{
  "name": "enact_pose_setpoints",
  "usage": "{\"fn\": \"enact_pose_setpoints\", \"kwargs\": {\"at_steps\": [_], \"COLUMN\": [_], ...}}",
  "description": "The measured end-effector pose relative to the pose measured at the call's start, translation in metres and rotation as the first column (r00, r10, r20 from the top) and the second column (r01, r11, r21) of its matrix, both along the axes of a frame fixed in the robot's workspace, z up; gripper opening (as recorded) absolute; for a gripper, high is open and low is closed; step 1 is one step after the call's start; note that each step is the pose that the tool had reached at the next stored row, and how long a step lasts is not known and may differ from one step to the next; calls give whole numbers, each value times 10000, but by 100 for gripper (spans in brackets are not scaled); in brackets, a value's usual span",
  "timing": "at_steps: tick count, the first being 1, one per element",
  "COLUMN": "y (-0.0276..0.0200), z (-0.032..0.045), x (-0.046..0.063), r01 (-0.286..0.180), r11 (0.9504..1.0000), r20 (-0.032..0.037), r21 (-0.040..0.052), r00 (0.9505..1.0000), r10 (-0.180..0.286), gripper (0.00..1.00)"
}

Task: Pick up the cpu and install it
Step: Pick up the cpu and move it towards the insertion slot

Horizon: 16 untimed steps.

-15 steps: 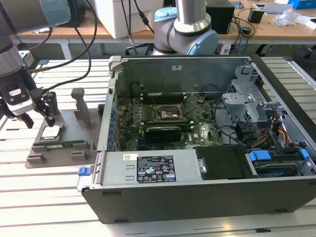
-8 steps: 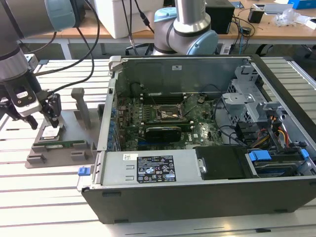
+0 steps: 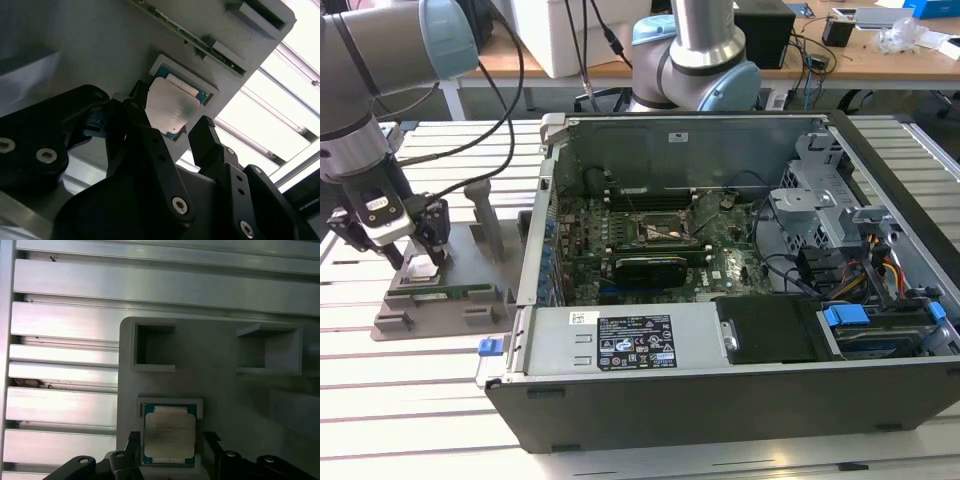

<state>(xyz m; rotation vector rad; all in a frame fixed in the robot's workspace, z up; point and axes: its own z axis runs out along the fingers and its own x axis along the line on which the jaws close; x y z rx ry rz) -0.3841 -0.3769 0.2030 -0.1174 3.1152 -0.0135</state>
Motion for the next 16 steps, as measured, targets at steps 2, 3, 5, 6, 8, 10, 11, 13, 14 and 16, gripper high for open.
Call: {"fn": "enact_pose_setpoints", "kwargs": {"at_steps": [2,3,5,6,8,10,11,13,14,16], "y": [1,2,17,16,18,18,18,17,18,18], "z": [-42,-57,-96,-102,-119,-130,-136,-142,-142,-144], "x": [0,0,0,-2,-4,-4,-5,-5,-5,-5], "r01": [-50,-65,-74,-73,-68,-68,-68,-69,-69,-69], "r11": [10000,10000,10000,10000,10000,10000,10000,10000,10000,10000], "r20": [1,0,0,-1,1,1,0,-2,-2,0], "r21": [1,0,0,-1,1,0,0,-1,-1,0], "r00": [10000,10000,10000,10000,10000,10000,10000,10000,10000,10000], "r10": [50,65,74,73,68,68,68,69,69,69], "gripper": [60,60,60,60,60,60,60,60,60,60]}}
